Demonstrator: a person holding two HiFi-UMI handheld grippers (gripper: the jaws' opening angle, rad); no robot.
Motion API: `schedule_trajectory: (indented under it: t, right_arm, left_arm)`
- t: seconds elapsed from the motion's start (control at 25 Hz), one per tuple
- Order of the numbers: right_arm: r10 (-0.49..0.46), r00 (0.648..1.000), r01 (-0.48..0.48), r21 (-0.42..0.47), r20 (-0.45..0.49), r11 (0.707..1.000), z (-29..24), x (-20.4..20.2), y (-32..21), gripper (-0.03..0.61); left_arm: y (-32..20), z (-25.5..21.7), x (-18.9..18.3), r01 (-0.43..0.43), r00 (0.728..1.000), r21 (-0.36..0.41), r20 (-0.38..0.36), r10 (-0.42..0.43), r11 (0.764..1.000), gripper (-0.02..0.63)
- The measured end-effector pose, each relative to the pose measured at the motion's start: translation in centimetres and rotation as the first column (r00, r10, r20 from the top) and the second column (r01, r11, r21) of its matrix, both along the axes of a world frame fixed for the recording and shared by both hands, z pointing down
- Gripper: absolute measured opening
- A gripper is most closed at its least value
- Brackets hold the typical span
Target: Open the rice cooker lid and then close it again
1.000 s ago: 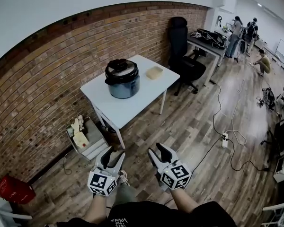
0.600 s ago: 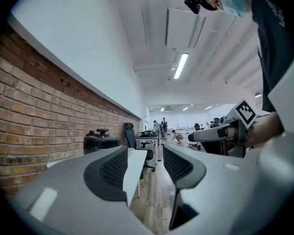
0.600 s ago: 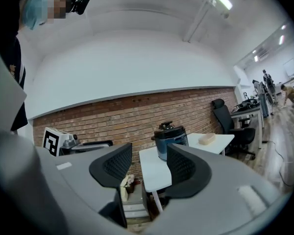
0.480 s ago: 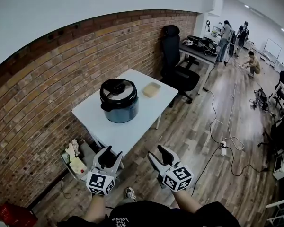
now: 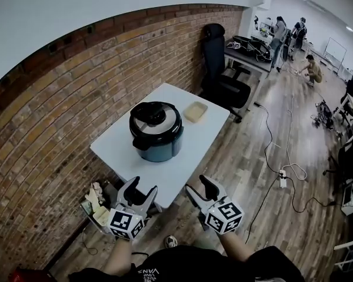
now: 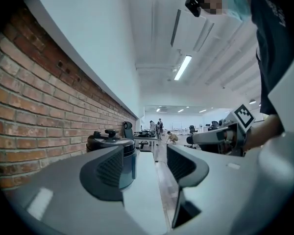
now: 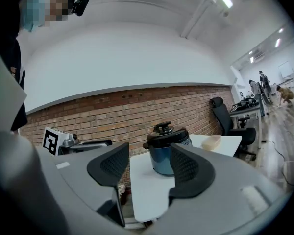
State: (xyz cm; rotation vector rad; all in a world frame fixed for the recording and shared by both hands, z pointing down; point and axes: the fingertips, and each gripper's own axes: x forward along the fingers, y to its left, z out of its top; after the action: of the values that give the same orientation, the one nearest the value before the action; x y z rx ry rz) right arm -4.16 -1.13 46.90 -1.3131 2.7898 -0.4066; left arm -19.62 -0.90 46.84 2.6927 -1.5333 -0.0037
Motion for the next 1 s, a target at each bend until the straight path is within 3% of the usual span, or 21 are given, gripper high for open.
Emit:
schedule_trajectory:
  t: [0.2, 0.4, 0.76, 1.0]
  right_arm:
    - [0.005, 1.0, -0.005, -0.031, -0.009, 1.0, 0.8, -0.4, -2.3, 0.258]
    - [-0.014, 1.0, 0.013, -0.056, -0.004, 0.998, 1.8, -0.5, -5.5, 0.261]
    - [-0.127, 0.992, 0.128, -0.059, 0.013, 0.99, 1.7, -0.8, -14.5, 0.284]
    - [-0.216, 0.976, 0.217, -0.05, 0.013, 0.975, 1.2, -0.4, -20.5, 0.284]
  left_arm:
    - [-1.8, 0.9, 0.0, -0.027, 0.999, -0.045, -0.02, 0.026, 0.999, 0.29]
    - [-4.3, 1.7, 0.1, -0.02, 1.0, -0.071, 0.004, 0.021, 0.997, 0.295]
    - [-12.6, 0.9, -0.2, 0.084, 0.996, -0.078, 0.037, -0.081, 0.993, 0.311]
    - [-18.7, 0.2, -0.7, 0.168, 0.982, -0.067, 0.103, -0.161, 0.983, 0.311]
